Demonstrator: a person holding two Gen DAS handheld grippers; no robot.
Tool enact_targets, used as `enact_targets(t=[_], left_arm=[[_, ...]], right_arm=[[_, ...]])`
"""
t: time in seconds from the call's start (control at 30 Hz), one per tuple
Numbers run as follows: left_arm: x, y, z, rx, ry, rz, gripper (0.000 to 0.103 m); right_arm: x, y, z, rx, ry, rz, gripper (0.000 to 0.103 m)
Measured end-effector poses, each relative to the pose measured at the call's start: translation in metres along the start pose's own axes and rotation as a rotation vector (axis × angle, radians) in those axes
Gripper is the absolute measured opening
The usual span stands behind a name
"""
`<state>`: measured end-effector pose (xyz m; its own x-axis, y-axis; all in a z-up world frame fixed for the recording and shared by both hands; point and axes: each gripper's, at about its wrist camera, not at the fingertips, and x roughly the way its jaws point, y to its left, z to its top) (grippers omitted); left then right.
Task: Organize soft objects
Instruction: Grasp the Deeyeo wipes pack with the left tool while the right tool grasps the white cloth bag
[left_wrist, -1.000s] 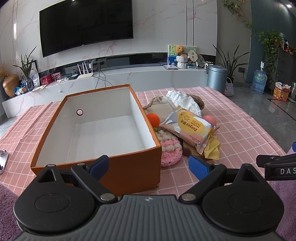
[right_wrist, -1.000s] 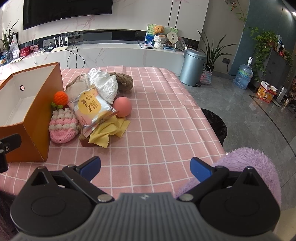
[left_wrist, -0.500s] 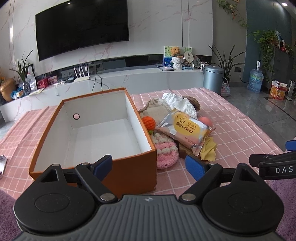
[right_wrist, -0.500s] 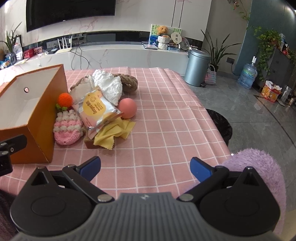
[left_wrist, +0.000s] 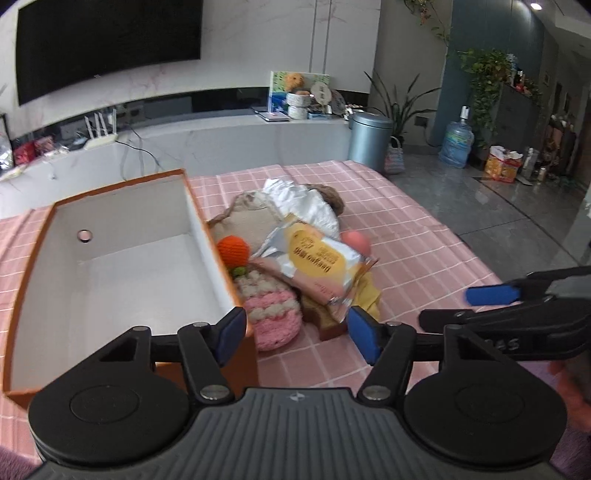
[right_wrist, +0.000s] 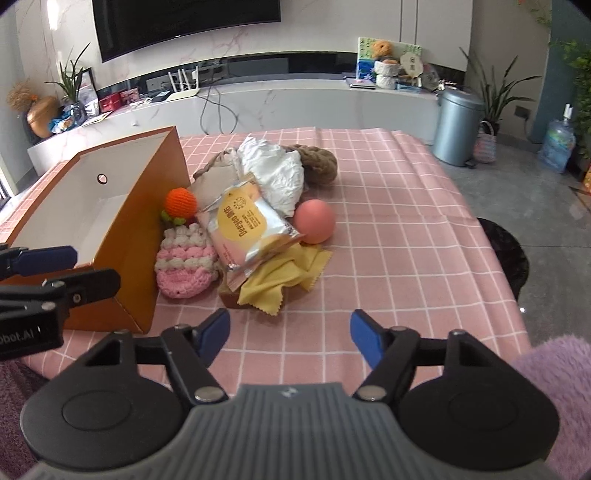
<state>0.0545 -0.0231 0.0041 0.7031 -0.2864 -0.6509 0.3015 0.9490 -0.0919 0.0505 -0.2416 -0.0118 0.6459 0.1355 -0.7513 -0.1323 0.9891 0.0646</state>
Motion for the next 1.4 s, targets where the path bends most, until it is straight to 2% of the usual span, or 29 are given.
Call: enact_targets(t=[0.03,0.2,0.27,0.33,0.43,0.53,0.67,0.83,0.9,1.03,1.17,1.3,1.33,1.37,1.4], left_arm=[[0.004,0.000,0.007,-0.013,0.013,-0.028,0.068],[0.040,0.004,0.044,-0.130,0.113,-0.104,0.064],[0.060,0.003,0.056,-0.200,0.147,-0.081,0.066],[0.080,0.005,0.064,-0.276,0.181,-0.059,0.074],[0.109,0.006,0.068,-0.352,0.227,-0.003,0.078],[0.133,0.007,0.068,-0.379,0.280,0.064,0.078],[0.147,0.009,0.064,-0.381,0.318,0.099,0.076],[0.152,0.013,0.055,-0.410,0.340,0.136,0.067],[0.156,0.013,0.052,-0.422,0.337,0.139,0.067],[0.161,0.015,0.047,-0.461,0.314,0.134,0.080],[0.167,0.015,0.039,-0.477,0.269,0.105,0.086],[0.168,0.012,0.036,-0.483,0.224,0.058,0.073],[0.165,0.009,0.036,-0.464,0.208,0.053,0.060],[0.162,0.008,0.038,-0.449,0.193,0.050,0.055],[0.157,0.007,0.040,-0.443,0.179,0.047,0.047]], right_arm=[[0.005,-0.002,0.004,-0.010,0.005,-0.001,0.050],[0.031,-0.011,0.028,-0.031,0.015,0.006,0.041],[0.042,-0.017,0.038,-0.026,0.013,-0.003,0.039],[0.055,-0.024,0.048,-0.012,0.015,0.006,0.037],[0.076,-0.032,0.059,0.006,0.019,0.048,0.036],[0.094,-0.034,0.064,-0.001,0.045,0.082,0.036],[0.112,-0.036,0.070,-0.020,0.079,0.129,0.037],[0.131,-0.040,0.069,-0.030,0.099,0.133,0.037],[0.133,-0.044,0.068,-0.011,0.094,0.150,0.037],[0.135,-0.046,0.065,-0.013,0.074,0.182,0.039],[0.134,-0.045,0.063,-0.029,0.061,0.181,0.041],[0.135,-0.045,0.064,-0.019,0.054,0.193,0.037],[0.134,-0.045,0.064,-0.017,0.052,0.200,0.031],[0.134,-0.045,0.064,-0.013,0.052,0.209,0.023],[0.133,-0.046,0.063,-0.009,0.047,0.200,0.020]])
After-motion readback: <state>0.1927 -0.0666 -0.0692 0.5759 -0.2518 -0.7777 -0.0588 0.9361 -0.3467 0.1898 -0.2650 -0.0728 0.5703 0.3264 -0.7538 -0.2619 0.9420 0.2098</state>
